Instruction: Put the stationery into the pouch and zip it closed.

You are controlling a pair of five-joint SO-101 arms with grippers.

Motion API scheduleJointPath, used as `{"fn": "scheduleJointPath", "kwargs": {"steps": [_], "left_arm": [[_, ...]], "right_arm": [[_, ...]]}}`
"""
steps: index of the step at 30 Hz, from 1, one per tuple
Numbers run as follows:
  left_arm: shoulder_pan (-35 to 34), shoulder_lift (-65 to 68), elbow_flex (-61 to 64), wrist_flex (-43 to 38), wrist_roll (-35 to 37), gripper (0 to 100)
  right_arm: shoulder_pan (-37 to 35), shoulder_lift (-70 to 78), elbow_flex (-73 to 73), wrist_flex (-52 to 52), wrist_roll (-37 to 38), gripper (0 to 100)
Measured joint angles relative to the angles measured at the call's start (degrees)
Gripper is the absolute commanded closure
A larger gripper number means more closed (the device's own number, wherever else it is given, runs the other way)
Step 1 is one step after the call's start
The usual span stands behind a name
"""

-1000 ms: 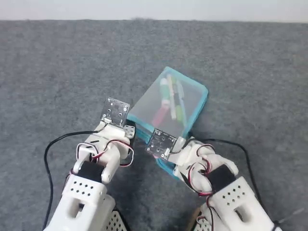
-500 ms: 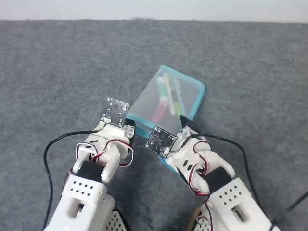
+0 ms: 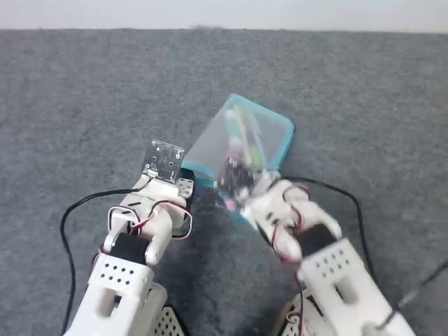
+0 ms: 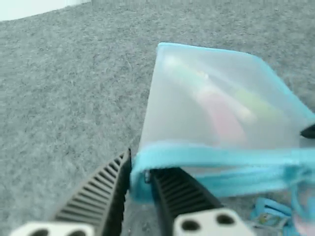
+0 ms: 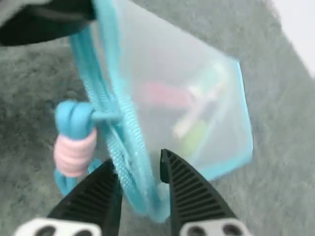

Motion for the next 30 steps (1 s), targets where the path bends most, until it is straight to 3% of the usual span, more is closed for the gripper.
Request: {"fn": "scheduleJointPath", "kwargs": {"steps": [5,11,19,26,30], "left_arm": [[0.0,0.0,-0.7,0.26,0.35,86],[-0.09,-0.18,-4.22,7.65,0.09,86],[0.09,-11.6,-4.31,14.59,0.09,86],[10.99,-13.8,-0.26,14.59,-2.02,76],[12.4,-13.98,0.26,14.59,-2.2,76]], "right_arm": [[4.31,19.6,-14.42,0.0,-4.48,99.1],[5.89,34.37,-27.6,0.97,-8.53,99.2],[5.71,35.08,-29.19,3.43,-9.85,99.2],[1.93,27.34,-26.9,9.49,-11.52,99.2],[1.58,20.31,-21.36,9.67,-11.6,99.2]]}}
